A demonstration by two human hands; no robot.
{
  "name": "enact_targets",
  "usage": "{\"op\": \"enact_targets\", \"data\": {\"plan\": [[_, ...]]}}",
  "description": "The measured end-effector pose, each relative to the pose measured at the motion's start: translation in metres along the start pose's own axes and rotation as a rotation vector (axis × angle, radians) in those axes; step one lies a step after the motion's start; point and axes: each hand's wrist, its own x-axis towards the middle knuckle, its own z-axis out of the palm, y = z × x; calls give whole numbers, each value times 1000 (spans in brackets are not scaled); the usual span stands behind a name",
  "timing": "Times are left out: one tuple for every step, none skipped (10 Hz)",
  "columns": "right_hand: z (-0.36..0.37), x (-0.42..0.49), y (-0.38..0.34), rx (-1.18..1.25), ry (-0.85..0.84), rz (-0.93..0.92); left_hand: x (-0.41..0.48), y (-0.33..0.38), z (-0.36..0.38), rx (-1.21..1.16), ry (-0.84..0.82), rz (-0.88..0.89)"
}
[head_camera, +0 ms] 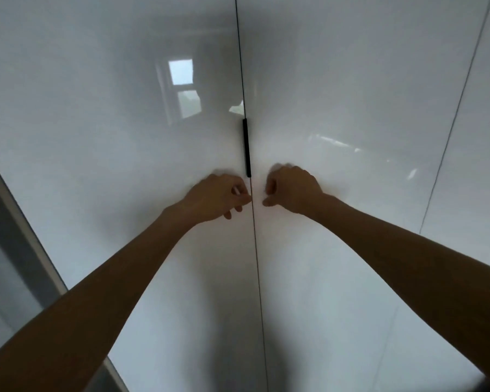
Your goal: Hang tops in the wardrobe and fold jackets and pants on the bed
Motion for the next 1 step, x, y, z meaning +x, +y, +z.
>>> {"op": "enact_targets", "data": {"plan": [[2, -20, 16, 66, -148, -30, -4, 7, 3, 31, -73, 6]]}}
